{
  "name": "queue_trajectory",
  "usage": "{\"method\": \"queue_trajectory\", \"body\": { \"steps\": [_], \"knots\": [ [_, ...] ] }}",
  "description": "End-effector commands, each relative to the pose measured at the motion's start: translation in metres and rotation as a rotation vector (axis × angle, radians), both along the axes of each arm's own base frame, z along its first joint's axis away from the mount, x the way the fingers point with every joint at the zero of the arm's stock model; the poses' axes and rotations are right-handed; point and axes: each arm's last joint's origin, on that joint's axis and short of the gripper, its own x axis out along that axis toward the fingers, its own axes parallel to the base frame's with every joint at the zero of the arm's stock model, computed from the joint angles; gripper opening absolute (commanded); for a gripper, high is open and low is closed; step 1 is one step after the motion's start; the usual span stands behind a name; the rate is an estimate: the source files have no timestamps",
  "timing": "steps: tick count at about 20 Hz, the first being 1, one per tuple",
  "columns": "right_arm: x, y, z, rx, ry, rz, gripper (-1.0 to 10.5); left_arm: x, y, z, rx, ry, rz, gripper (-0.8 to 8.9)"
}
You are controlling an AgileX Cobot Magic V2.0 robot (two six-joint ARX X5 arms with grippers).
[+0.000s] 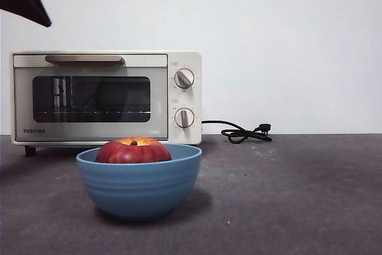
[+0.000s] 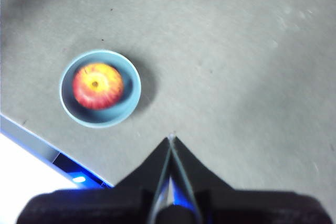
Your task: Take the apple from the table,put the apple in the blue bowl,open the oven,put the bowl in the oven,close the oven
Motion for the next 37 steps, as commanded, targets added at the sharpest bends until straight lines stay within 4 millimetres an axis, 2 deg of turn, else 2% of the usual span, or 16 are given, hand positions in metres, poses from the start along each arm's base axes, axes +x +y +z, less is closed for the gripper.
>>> {"method": "queue_trajectory", "body": {
  "steps": [1, 4, 7, 10, 13, 18, 29, 32, 37],
  "knots": [
    [-0.016, -0.023, -0.015, -0.01, 0.001, -0.088, 0.0, 0.021, -0.002, 0.004, 0.003, -0.008, -0.014, -0.05],
    [-0.039, -0.057, -0.041, 0.039, 0.011, -0.176, 0.0, 0.046, -0.003, 0.006, -0.023, 0.002, -0.034, -0.05],
    [-0.057, -0.081, -0.066, 0.121, 0.009, -0.229, 0.0, 0.062, -0.004, 0.002, -0.034, 0.013, -0.021, -0.05],
    [-0.068, -0.095, -0.085, 0.2, 0.018, -0.29, 0.0, 0.072, -0.003, -0.01, -0.008, 0.035, 0.011, -0.05],
    [-0.074, -0.103, -0.096, 0.236, 0.024, -0.316, 0.0, 0.082, -0.003, -0.025, -0.004, 0.078, 0.014, -0.05],
    [-0.075, -0.104, -0.097, 0.248, 0.039, -0.303, 0.0, 0.088, -0.003, -0.043, 0.005, 0.159, 0.009, -0.05],
    [-0.071, -0.1, -0.093, 0.288, -0.03, -0.296, 0.0, 0.071, 0.0, -0.057, 0.183, 0.351, 0.002, -0.05],
    [-0.071, -0.1, -0.092, 0.287, -0.032, -0.292, 0.0, 0.066, 0.001, -0.054, 0.227, 0.359, 0.001, -0.05],
    [-0.071, -0.1, -0.092, 0.286, -0.032, -0.292, 0.0, 0.053, 0.002, -0.034, 0.24, 0.304, 0.0, -0.05]
  ]
}}
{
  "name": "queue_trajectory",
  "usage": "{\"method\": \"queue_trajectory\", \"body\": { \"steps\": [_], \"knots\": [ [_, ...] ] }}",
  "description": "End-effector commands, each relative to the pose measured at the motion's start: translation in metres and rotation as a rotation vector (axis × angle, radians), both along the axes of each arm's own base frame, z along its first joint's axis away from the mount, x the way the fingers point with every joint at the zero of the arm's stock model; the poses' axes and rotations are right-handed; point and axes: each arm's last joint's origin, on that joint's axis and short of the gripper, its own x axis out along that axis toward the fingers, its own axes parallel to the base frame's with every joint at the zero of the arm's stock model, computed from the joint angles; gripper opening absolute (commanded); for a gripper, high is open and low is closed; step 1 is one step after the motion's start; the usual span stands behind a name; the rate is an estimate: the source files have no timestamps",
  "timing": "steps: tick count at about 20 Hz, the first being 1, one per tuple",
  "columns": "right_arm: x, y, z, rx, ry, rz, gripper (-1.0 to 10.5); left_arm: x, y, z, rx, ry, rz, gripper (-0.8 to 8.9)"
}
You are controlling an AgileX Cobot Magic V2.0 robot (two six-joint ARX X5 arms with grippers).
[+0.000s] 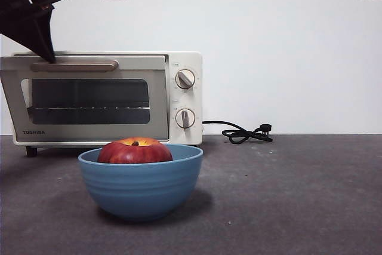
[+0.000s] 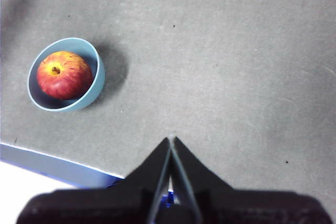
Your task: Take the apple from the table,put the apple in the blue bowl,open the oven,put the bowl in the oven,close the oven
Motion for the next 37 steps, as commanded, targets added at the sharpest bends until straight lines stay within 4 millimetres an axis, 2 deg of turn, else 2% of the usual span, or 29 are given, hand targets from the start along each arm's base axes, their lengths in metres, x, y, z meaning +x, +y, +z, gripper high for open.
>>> {"method": "queue_trajectory", "body": {
  "steps": [1, 8, 12, 21, 28, 33, 37],
  "knots": [
    [0.001, 0.001, -0.003, -0.011, -0.001, 0.004, 0.0, -0.003, 0.002, -0.011, 0.051, 0.042, -0.009, -0.05],
    [0.0, 0.001, -0.003, -0.011, 0.0, 0.004, 0.0, -0.008, -0.013, -0.016, 0.054, 0.065, -0.06, -0.05],
    [0.0, 0.001, -0.003, -0.012, 0.001, 0.005, 0.0, -0.015, -0.021, -0.035, 0.056, 0.092, -0.059, -0.05],
    [0.001, 0.001, -0.003, -0.022, -0.007, 0.013, 0.0, -0.048, -0.017, -0.072, 0.022, 0.097, -0.007, -0.05],
    [0.0, 0.001, -0.003, -0.027, -0.008, 0.018, 0.0, -0.062, -0.018, -0.098, 0.017, 0.143, 0.001, -0.05],
    [0.0, 0.001, -0.003, -0.028, -0.007, 0.018, 0.0, -0.065, -0.02, -0.102, 0.018, 0.153, -0.01, -0.05],
    [0.001, 0.001, -0.003, -0.028, -0.006, 0.017, 0.0, -0.076, -0.025, -0.088, 0.017, 0.123, -0.034, -0.05]
  ]
}}
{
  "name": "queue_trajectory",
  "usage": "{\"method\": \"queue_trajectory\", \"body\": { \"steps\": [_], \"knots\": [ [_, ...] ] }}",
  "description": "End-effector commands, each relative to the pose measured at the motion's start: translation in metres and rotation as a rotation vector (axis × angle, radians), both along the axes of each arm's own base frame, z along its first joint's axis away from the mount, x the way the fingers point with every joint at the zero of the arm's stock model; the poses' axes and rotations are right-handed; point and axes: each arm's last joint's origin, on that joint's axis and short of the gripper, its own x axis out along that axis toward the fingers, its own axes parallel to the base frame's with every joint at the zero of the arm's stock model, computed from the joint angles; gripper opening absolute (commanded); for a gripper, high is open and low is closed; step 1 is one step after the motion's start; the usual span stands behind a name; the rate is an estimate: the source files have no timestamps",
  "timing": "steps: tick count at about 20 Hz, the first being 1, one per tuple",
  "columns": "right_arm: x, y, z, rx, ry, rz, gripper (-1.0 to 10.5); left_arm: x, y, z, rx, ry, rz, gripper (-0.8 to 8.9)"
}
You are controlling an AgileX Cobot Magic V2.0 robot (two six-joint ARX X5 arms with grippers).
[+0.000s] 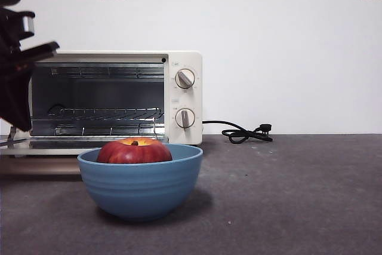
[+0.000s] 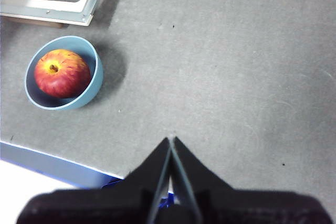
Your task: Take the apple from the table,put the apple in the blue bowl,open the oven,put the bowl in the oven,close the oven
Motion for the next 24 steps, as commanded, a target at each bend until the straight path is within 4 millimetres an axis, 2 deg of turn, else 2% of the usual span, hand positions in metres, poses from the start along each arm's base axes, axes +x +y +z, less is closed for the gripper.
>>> {"method": "queue_trajectory", "body": {
  "steps": [1, 7, 12, 15, 17, 18, 23, 24],
  "knots": [
    [0.001, 0.001, -0.003, -0.012, 0.003, 0.003, 0.0, -0.01, -0.002, 0.008, -0.004, -0.023, -0.008, -0.05],
    [0.01, 0.018, -0.004, 0.022, 0.045, 0.074, 0.0, -0.053, -0.001, 0.047, -0.013, -0.109, -0.048, -0.05],
    [0.038, 0.062, -0.011, 0.099, 0.084, 0.19, 0.0, -0.099, 0.004, 0.071, -0.013, -0.154, -0.082, -0.05],
    [0.055, 0.089, -0.027, 0.074, 0.152, 0.229, 0.1, -0.124, 0.008, 0.077, -0.014, -0.151, -0.092, -0.05],
    [0.067, 0.105, -0.038, 0.034, 0.2, 0.231, 1.2, -0.141, 0.011, 0.08, -0.013, -0.144, -0.097, -0.04],
    [0.072, 0.112, -0.042, 0.01, 0.217, 0.232, 1.3, -0.149, 0.013, 0.081, -0.013, -0.142, -0.098, -0.04],
    [0.099, 0.147, -0.048, -0.054, 0.272, 0.236, 1.4, -0.188, 0.022, 0.083, -0.012, -0.133, -0.098, -0.04],
    [0.106, 0.151, -0.048, -0.062, 0.283, 0.226, 1.8, -0.195, 0.024, 0.083, -0.01, -0.124, -0.098, -0.04]
  ]
}}
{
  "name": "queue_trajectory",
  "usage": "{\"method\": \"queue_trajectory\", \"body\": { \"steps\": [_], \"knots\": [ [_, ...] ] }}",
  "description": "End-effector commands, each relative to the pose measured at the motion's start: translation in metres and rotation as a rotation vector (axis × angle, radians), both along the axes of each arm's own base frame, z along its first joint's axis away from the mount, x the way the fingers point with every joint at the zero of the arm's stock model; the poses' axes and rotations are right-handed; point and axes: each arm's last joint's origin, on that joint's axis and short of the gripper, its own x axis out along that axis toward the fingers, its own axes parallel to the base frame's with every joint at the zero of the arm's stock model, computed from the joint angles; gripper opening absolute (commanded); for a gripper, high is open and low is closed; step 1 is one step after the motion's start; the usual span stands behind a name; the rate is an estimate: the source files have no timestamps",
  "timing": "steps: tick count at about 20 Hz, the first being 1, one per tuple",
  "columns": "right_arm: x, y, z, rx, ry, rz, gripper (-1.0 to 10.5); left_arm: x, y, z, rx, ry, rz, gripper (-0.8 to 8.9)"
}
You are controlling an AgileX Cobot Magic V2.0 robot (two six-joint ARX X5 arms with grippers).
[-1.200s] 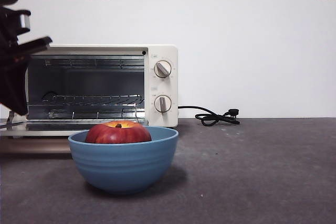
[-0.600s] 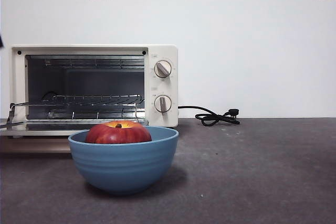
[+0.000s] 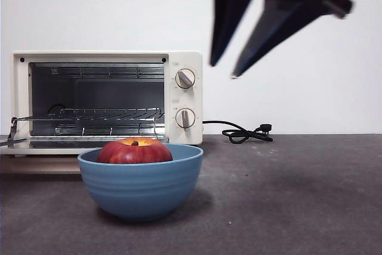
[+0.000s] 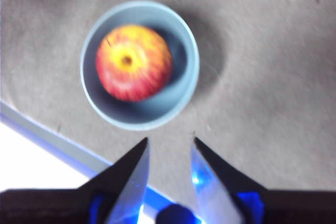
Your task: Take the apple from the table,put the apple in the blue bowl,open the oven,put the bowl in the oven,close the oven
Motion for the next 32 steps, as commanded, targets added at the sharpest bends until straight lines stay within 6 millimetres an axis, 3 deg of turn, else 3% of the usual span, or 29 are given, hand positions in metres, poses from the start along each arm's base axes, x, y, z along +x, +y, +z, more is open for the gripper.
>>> {"method": "queue_trajectory", "body": {
  "steps": [1, 4, 8, 18, 20, 25, 32],
  "knots": [
    [0.016, 0.01, 0.001, -0.031, 0.016, -0.006, 2.3, -0.012, 0.003, -0.004, 0.013, 0.024, -0.011, -0.04],
    [0.037, 0.019, -0.004, -0.068, 0.035, -0.001, 2.5, -0.022, 0.004, -0.002, -0.039, -0.009, -0.03, -0.04],
    [0.061, 0.027, -0.027, -0.122, 0.084, -0.012, 2.5, -0.029, 0.004, -0.001, -0.093, -0.021, -0.034, -0.04],
    [0.082, 0.047, -0.077, -0.162, 0.149, -0.002, 2.5, -0.03, 0.004, -0.001, -0.097, -0.026, -0.031, -0.04],
    [0.084, 0.049, -0.079, -0.16, 0.143, -0.004, 1.4, -0.03, 0.004, -0.001, -0.095, -0.027, -0.032, -0.04],
    [0.084, 0.049, -0.079, -0.149, 0.14, -0.006, 0.1, -0.03, 0.004, -0.001, -0.084, -0.033, -0.043, -0.04],
    [0.082, 0.047, -0.08, -0.171, 0.16, -0.005, -0.1, -0.03, 0.004, -0.001, -0.081, -0.035, -0.046, -0.04]
  ]
}}
